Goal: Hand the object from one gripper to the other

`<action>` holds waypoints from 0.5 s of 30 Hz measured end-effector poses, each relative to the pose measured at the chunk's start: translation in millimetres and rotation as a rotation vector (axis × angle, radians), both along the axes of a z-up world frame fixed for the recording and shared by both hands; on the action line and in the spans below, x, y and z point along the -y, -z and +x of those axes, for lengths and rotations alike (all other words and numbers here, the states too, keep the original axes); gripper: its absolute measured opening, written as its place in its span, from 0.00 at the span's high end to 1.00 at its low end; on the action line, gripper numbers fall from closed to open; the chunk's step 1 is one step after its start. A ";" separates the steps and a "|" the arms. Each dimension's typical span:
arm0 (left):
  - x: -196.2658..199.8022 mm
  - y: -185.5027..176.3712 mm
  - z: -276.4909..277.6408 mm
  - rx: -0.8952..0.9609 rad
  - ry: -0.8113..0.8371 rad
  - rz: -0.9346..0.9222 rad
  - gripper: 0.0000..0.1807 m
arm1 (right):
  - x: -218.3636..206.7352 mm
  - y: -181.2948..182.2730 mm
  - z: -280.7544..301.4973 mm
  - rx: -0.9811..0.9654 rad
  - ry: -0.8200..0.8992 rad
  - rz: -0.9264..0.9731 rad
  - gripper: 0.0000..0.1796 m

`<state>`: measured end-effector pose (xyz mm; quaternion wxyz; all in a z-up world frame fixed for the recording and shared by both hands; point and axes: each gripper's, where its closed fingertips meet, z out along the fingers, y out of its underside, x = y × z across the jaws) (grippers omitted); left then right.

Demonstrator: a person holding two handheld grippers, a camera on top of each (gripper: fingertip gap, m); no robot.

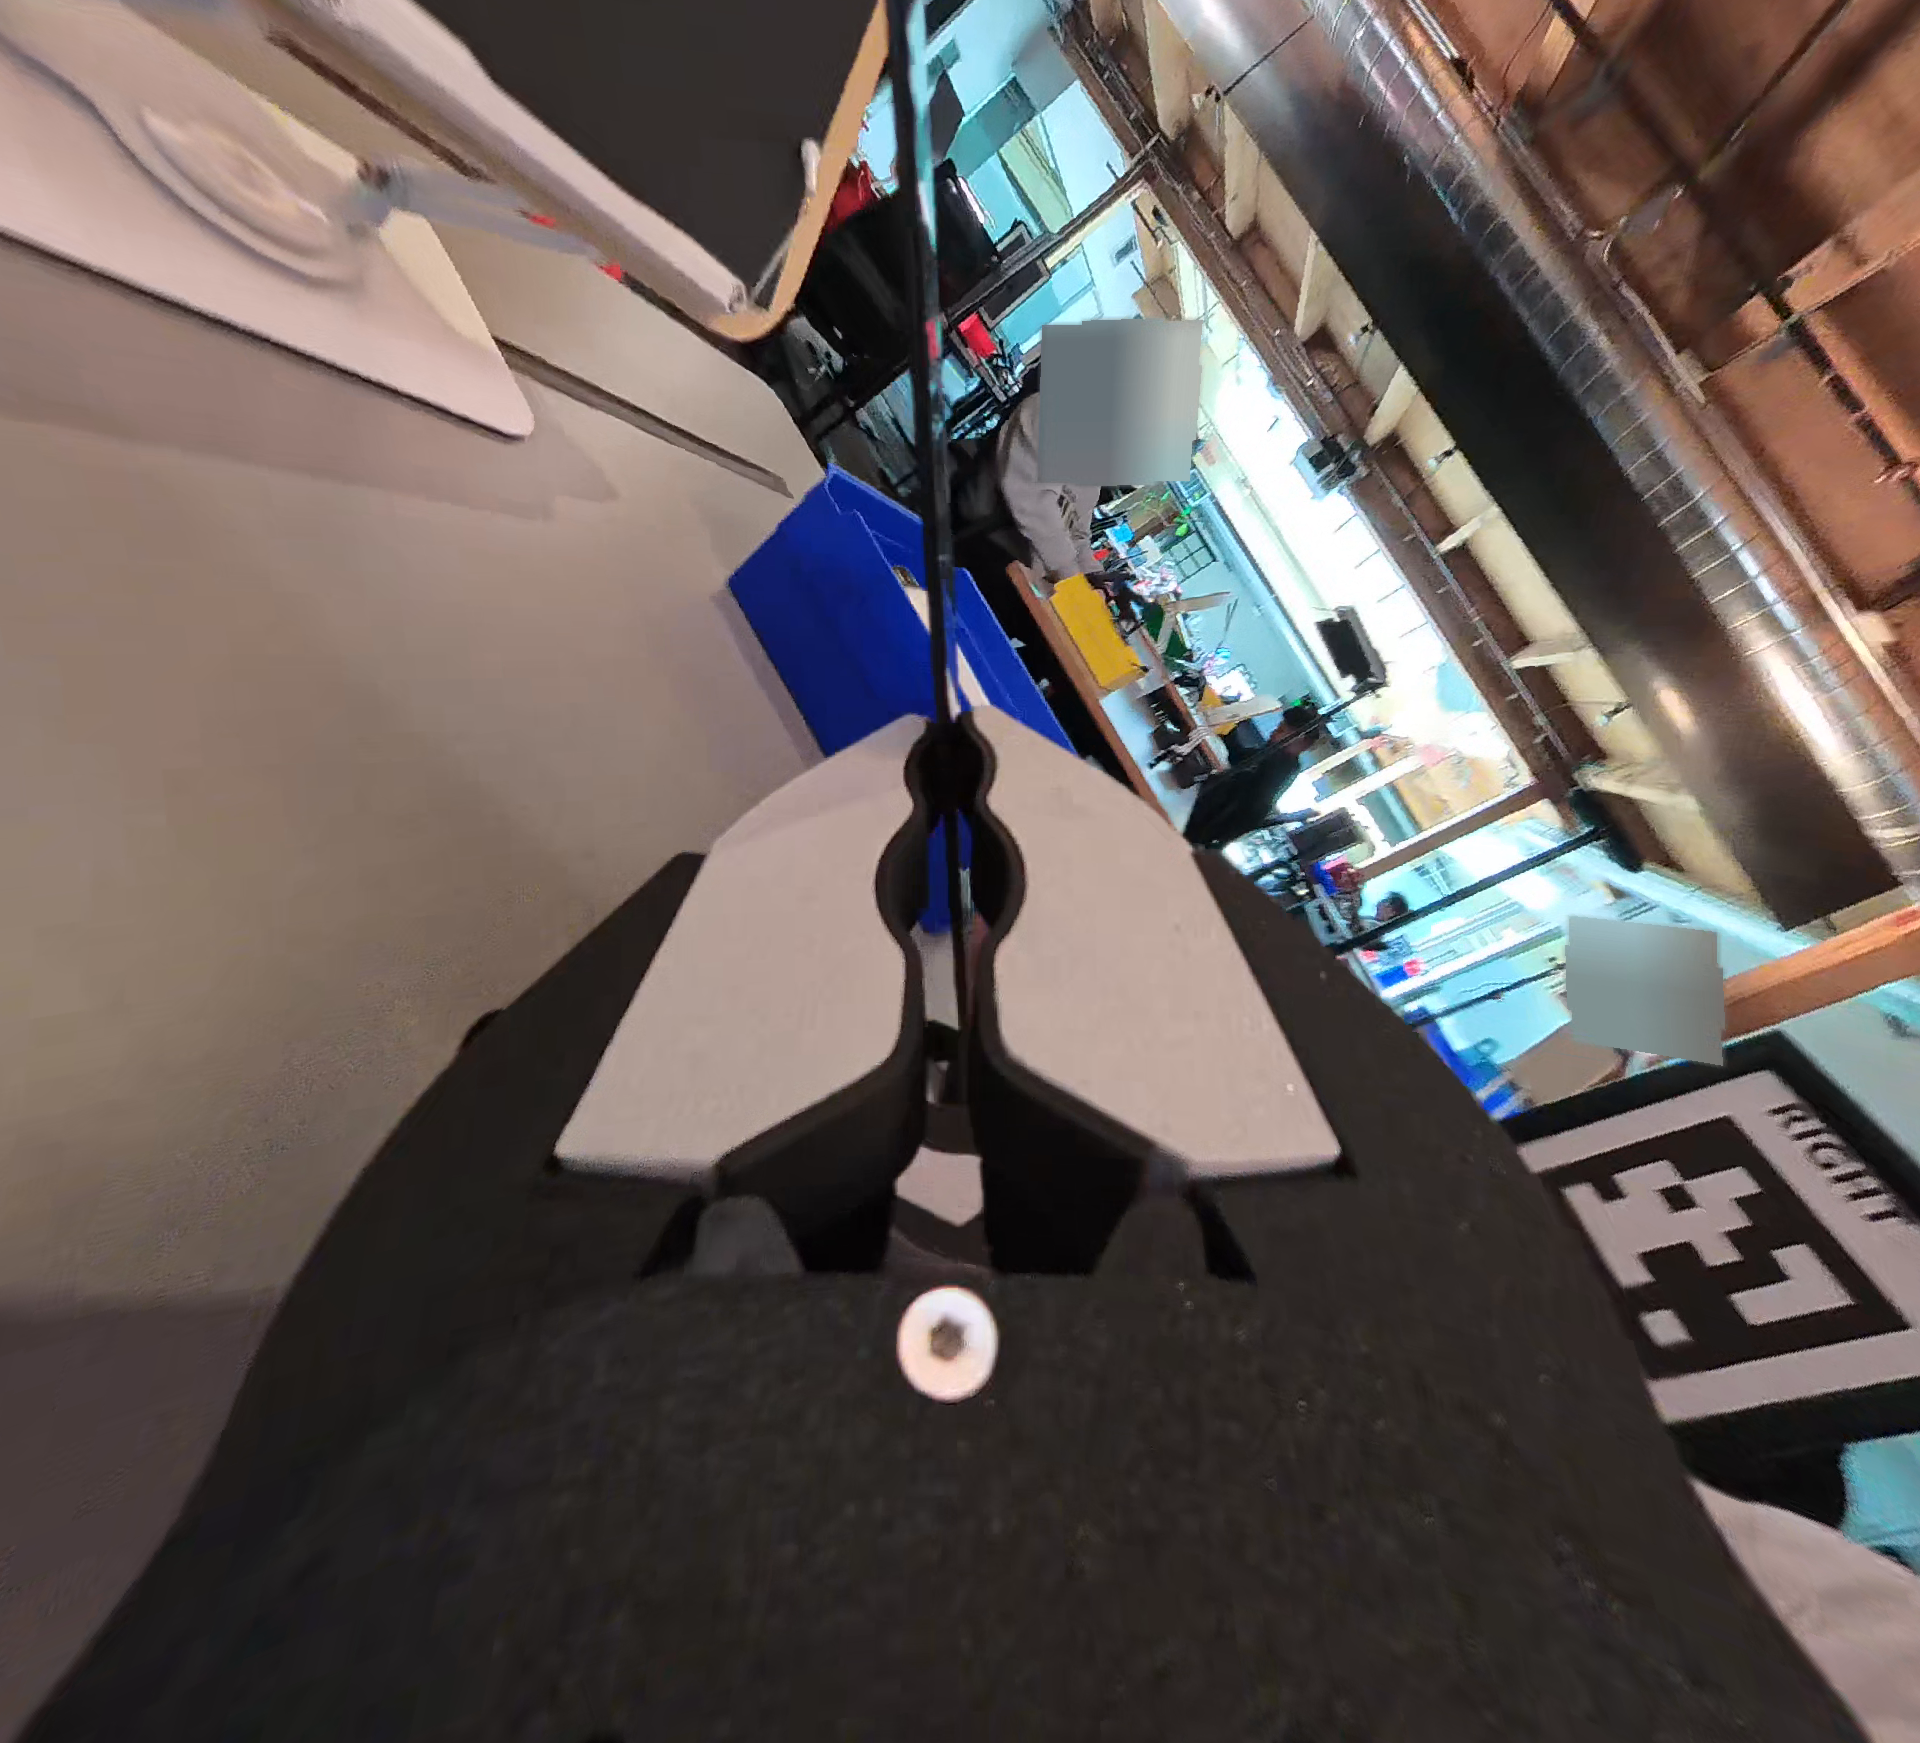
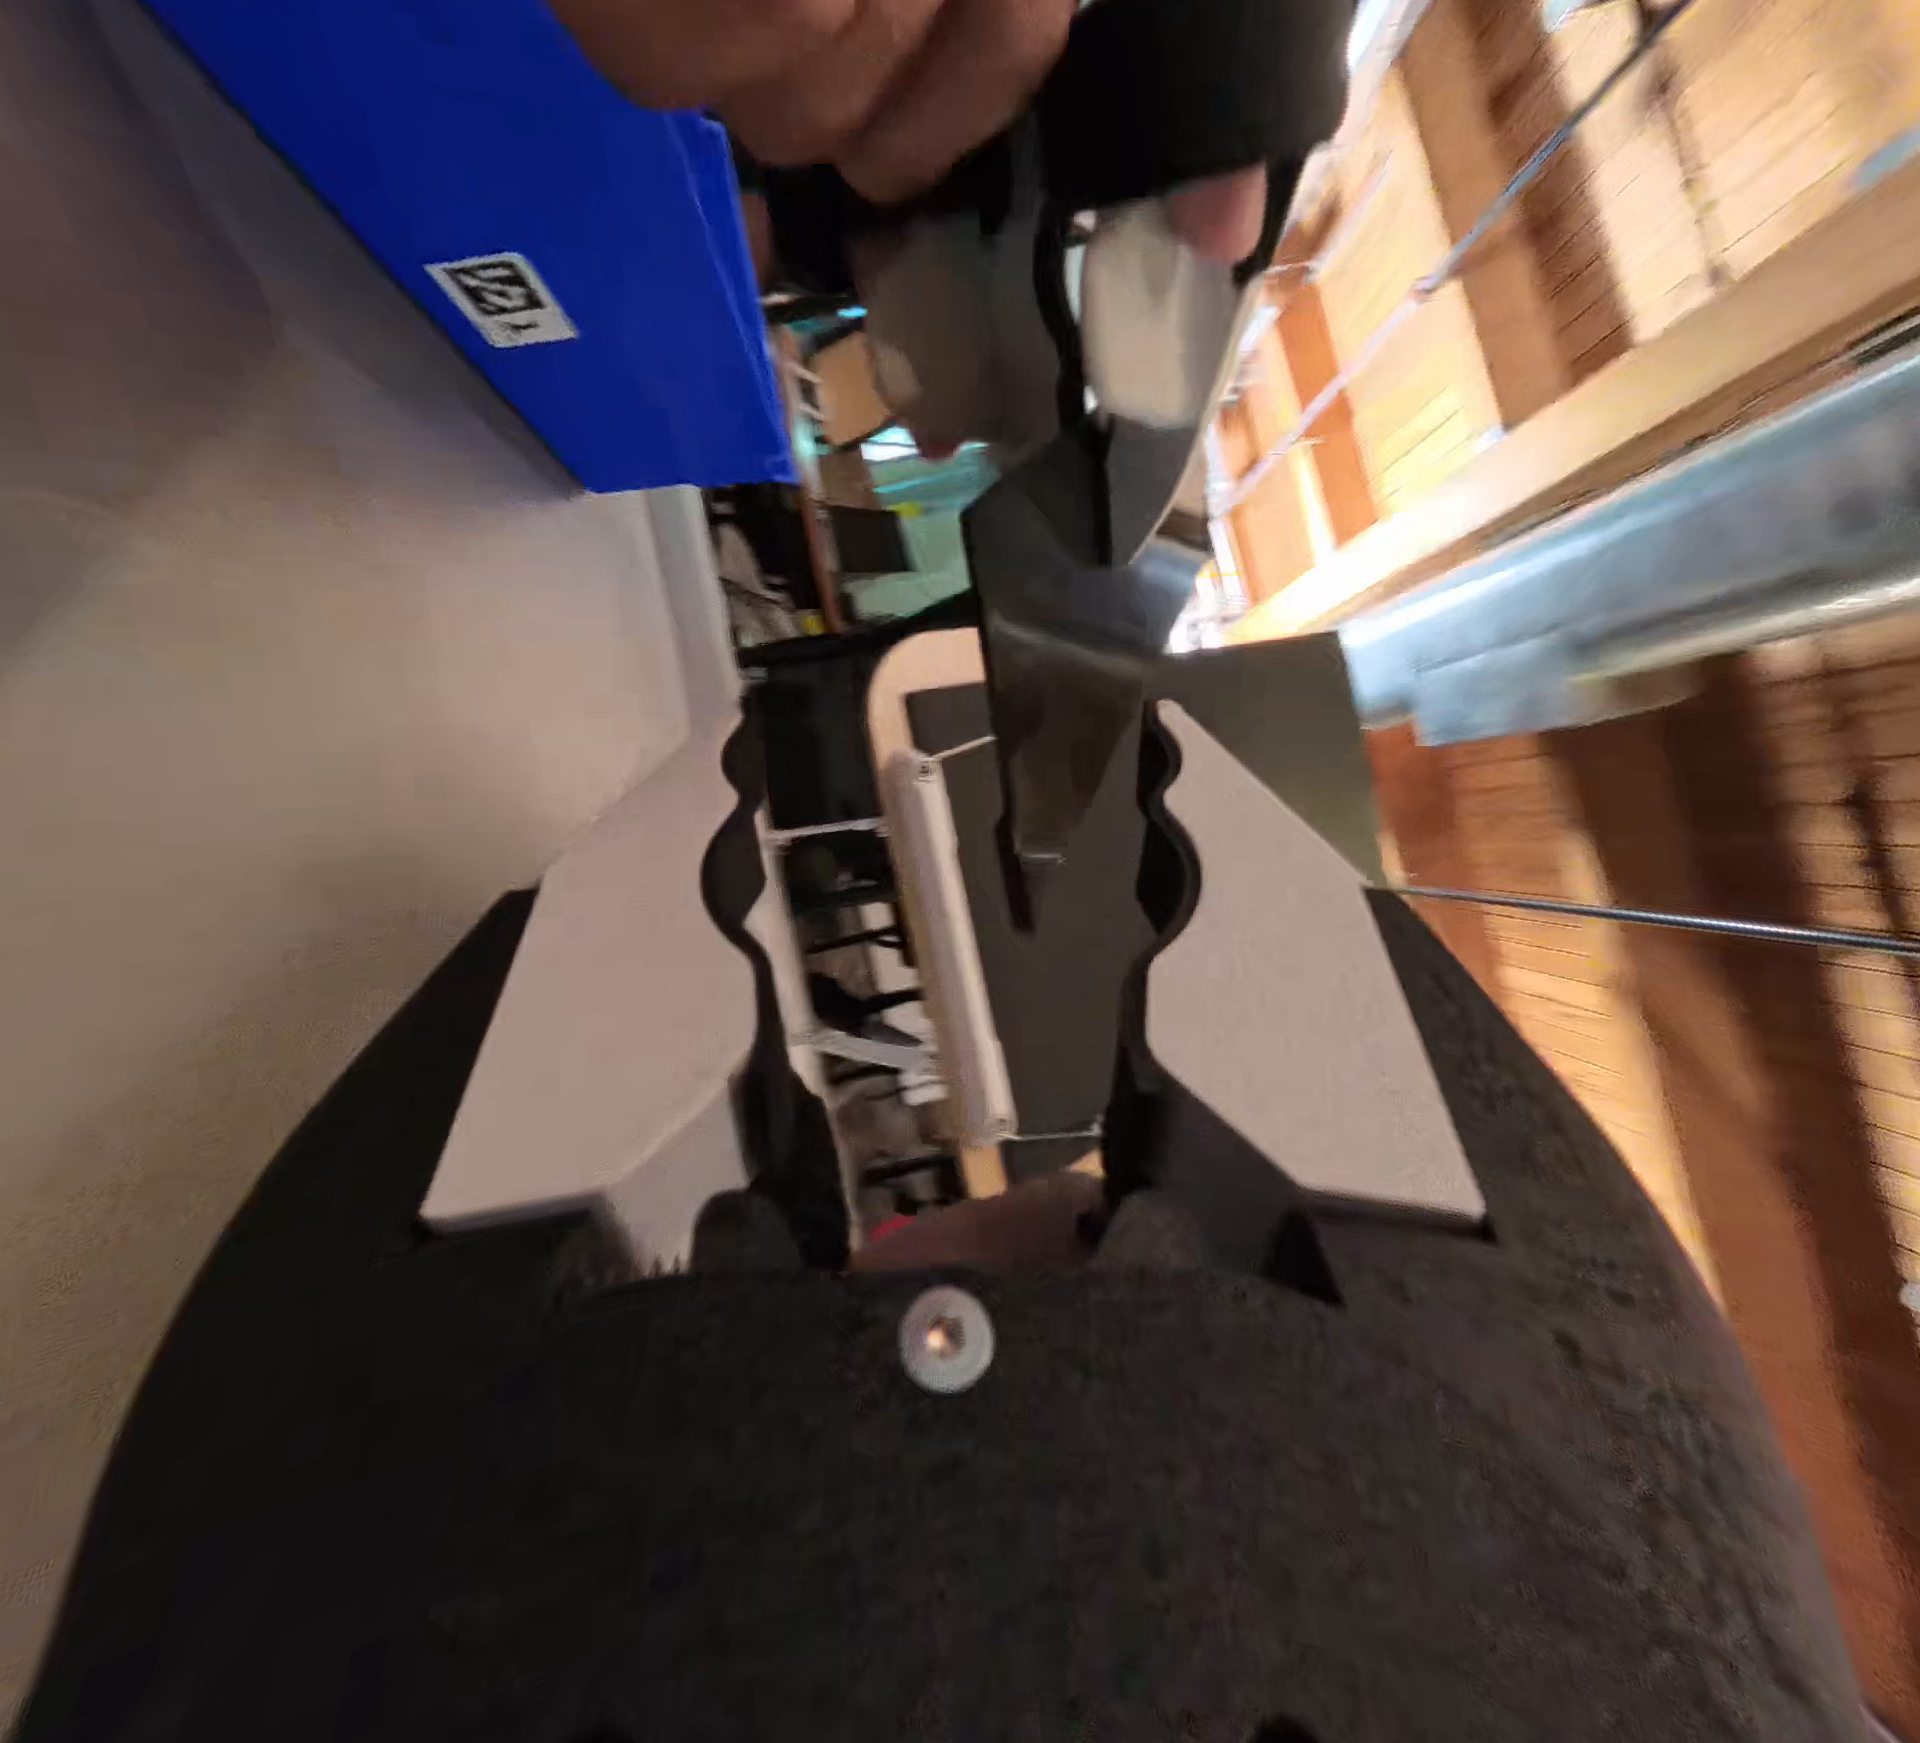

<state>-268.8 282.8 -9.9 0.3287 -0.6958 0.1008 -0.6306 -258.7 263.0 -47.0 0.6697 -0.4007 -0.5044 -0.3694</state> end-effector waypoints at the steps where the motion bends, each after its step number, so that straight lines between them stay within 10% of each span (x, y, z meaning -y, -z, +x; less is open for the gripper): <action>1: 4.7 0.3 4.2 0.009 0.018 -0.022 1.00 | -1.1 -4.9 0.1 0.007 0.025 0.039 0.62; 6: 18.4 4.7 18.4 0.012 0.046 -0.102 1.00 | 2.1 -30.7 10.0 0.013 0.091 0.239 0.99; 15: 12.5 3.4 17.0 -0.073 0.015 0.074 0.93 | 5.5 -32.5 17.3 0.080 0.106 0.296 0.99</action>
